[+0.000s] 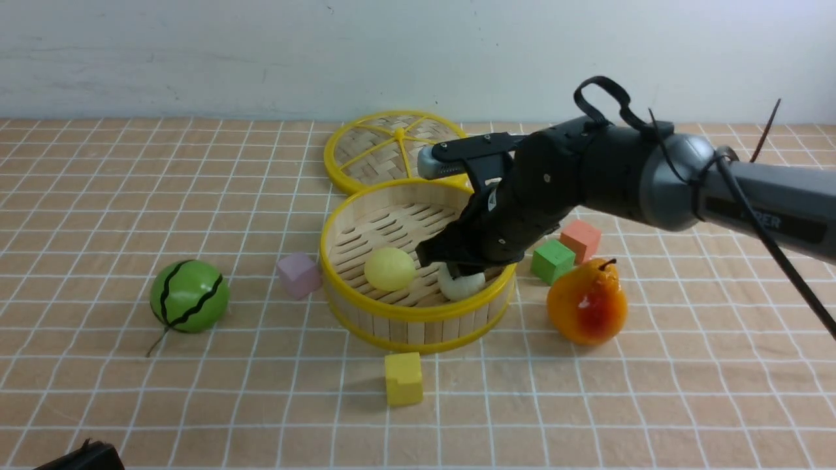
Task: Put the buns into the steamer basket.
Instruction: Use the right arm to put the steamed stuffed bun into the steamer, then use the right arm to grab a steamed stuffed bun
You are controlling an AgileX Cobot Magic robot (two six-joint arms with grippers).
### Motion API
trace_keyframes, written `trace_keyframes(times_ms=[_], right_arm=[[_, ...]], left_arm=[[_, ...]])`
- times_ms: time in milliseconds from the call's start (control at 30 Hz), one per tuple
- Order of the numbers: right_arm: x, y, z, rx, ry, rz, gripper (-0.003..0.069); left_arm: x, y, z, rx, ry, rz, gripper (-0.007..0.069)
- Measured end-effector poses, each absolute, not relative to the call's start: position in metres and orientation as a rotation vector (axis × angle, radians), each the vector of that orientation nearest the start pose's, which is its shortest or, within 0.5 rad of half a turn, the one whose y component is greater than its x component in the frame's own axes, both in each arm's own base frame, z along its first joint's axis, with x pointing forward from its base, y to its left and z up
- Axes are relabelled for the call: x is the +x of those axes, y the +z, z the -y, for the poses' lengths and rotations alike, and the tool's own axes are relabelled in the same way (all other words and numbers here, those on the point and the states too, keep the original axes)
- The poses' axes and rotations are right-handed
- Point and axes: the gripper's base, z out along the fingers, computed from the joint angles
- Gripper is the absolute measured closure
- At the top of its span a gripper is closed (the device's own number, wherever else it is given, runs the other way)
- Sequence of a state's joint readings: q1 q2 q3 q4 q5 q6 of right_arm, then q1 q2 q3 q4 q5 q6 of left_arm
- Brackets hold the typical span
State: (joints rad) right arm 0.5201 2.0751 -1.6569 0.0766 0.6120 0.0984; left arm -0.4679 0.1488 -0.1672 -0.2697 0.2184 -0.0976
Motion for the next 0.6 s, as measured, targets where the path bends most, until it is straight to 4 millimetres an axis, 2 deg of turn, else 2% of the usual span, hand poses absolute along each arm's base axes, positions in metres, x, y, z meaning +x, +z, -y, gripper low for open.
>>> trace_keyframes(times_ms=[67,100,133,200,267,333,367,400,500,533,600], right_arm=[[0.405,0.226,-0.236,-0.471,0.334,-2.487,0.0274],[0.405,0.228,-0.236,-0.472,0.334,-2.485,0.0266],[0.404,0.239,-0.236,-0.475,0.331,-2.473,0.0214],[0.403,0.263,-0.231,-0.490,0.303,-2.436,0.0162],[0.404,0.278,-0.223,-0.493,0.267,-2.412,0.0154],[0.410,0.290,-0.208,-0.460,0.217,-2.409,0.0162],[0.415,0.291,-0.195,-0.421,0.195,-2.424,0.0176],[0.416,0.291,-0.193,-0.415,0.192,-2.427,0.0176],[0.436,0.273,-0.158,-0.304,0.156,-2.493,0.0228],[0.437,0.273,-0.157,-0.299,0.156,-2.492,0.0230],[0.452,0.254,-0.143,-0.272,0.171,-2.513,0.0258]], left_arm=[[0.055,0.242,0.033,0.136,-0.669,-1.715,0.0603],[0.055,0.242,0.033,0.136,-0.669,-1.715,0.0603],[0.055,0.242,0.033,0.136,-0.669,-1.715,0.0601],[0.055,0.242,0.033,0.136,-0.669,-1.715,0.0596],[0.055,0.242,0.033,0.136,-0.669,-1.715,0.0596],[0.055,0.242,0.033,0.136,-0.669,-1.715,0.0595],[0.055,0.242,0.033,0.136,-0.669,-1.715,0.0594],[0.055,0.242,0.033,0.136,-0.669,-1.715,0.0594],[0.055,0.242,0.033,0.136,-0.669,-1.715,0.0589],[0.055,0.242,0.033,0.136,-0.669,-1.715,0.0589],[0.055,0.242,0.033,0.136,-0.669,-1.715,0.0585]])
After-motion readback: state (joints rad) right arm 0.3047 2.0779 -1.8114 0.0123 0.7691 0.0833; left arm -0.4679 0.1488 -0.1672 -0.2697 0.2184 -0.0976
